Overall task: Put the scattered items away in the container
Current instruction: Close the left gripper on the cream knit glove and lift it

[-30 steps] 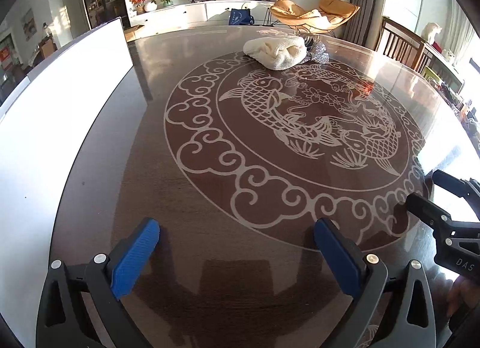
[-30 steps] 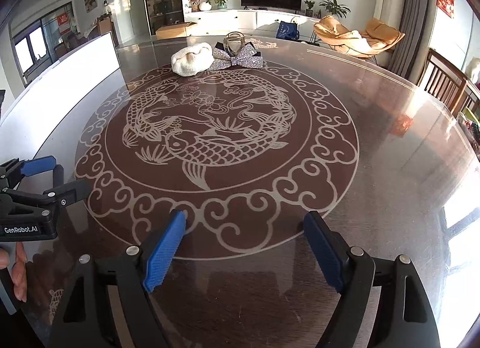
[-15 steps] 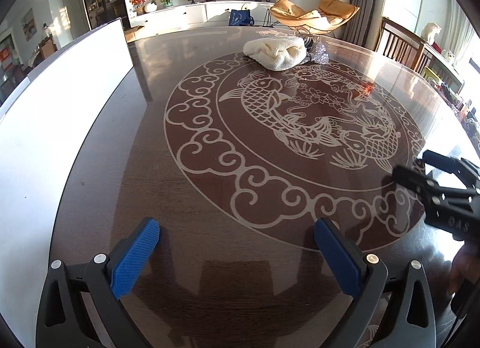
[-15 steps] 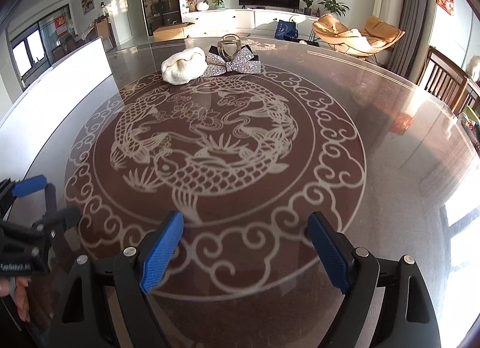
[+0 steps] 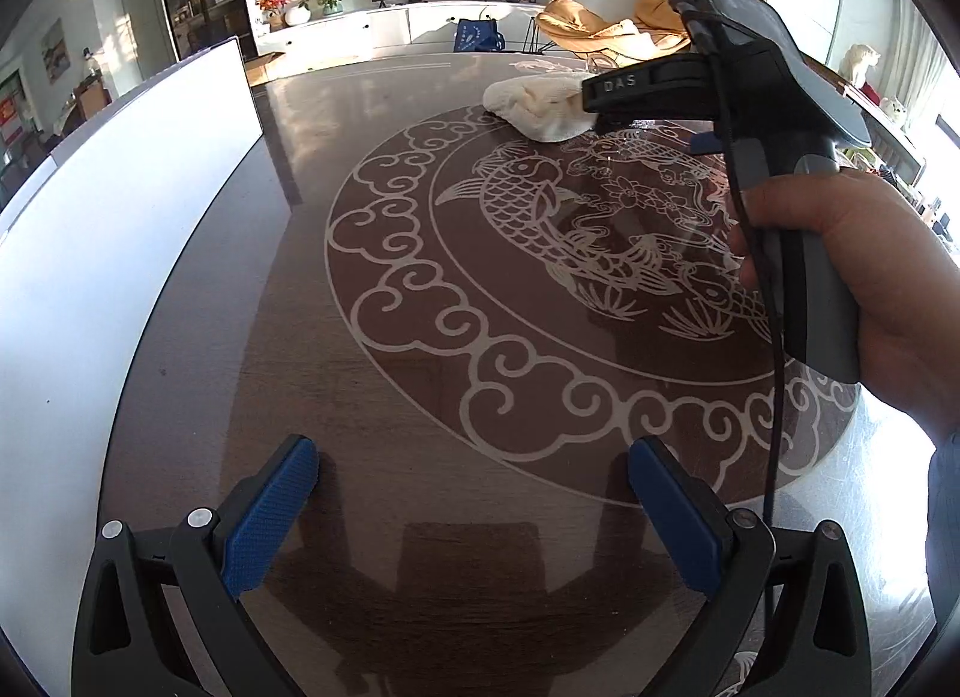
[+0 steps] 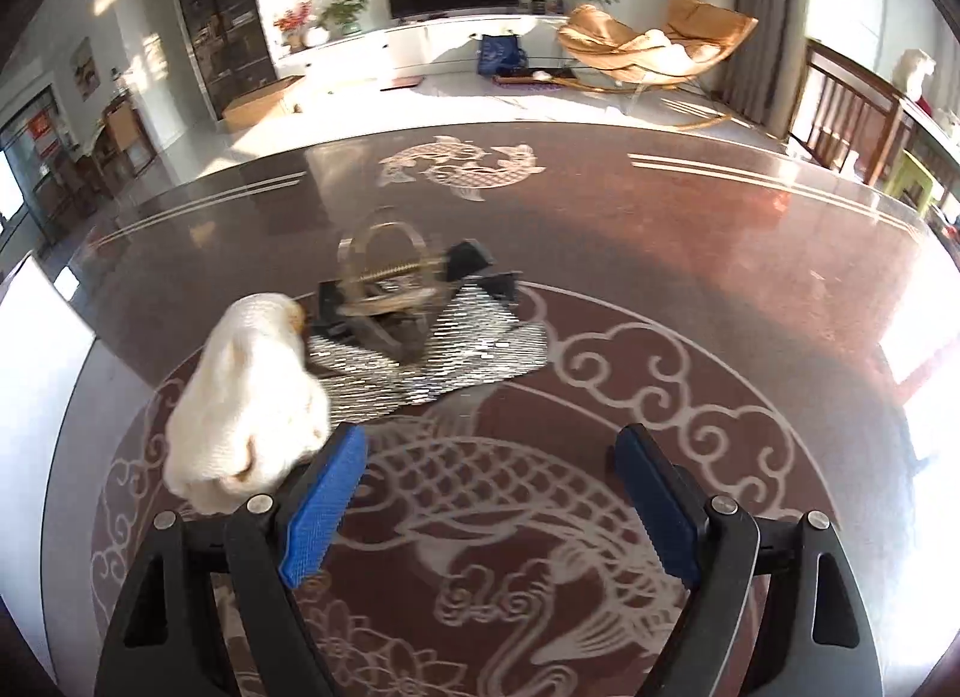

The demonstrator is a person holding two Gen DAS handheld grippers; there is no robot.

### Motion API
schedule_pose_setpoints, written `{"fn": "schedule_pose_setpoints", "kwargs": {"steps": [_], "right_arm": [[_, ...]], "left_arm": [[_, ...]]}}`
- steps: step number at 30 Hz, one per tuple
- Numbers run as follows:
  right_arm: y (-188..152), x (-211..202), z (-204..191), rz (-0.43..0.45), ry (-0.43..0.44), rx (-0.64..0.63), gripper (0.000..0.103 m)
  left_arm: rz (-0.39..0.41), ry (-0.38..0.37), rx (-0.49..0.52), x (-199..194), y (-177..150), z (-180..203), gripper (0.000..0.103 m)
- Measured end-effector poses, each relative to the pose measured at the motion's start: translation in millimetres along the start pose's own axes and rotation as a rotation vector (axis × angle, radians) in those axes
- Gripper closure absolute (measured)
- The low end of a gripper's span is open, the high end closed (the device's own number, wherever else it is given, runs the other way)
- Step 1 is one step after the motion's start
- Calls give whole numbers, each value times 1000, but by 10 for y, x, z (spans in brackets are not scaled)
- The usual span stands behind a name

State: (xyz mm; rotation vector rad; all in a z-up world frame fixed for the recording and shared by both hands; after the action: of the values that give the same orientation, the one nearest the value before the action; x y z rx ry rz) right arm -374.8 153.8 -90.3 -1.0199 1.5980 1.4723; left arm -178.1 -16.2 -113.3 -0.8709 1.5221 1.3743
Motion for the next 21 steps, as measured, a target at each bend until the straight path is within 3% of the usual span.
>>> {"fn": "schedule_pose_setpoints", "kwargs": {"steps": [2,6,11,14,18,21], "right_arm": [[-131,-33,-372,4,107,-176,17],[-545,-110,-656,-31,116,-450,17],[-934,-275,-302,-56,105,-439,17],[-1143,-398,-18,-24,94,-392,17],[-1134,-445,147,-18,77,-368,17],[-1108,-464,162,-19,76,-364,16]], "left_arm": [[0,0,0,-3,0,-2,0],[0,0,0,-5,-1,-3,0],[0,-1,1,-9,7,0,0],[-3,0,-6,10,69,-7,0],[-14,17,-90,149,464,0,0],[26,-53,-207,277,941,37,0]]}}
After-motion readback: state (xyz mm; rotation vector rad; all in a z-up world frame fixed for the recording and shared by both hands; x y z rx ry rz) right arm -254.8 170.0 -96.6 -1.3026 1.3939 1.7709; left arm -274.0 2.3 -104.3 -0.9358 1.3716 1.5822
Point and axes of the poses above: each gripper's, at about its wrist camera, not at the fingertips, and x roughly the way its jaws point, z to its right, y to its top, the point moved 8 cm from there along x, roughly the way its jaws point, and after that the axes turned 12 degrees about -z, right-handed, at the moved point
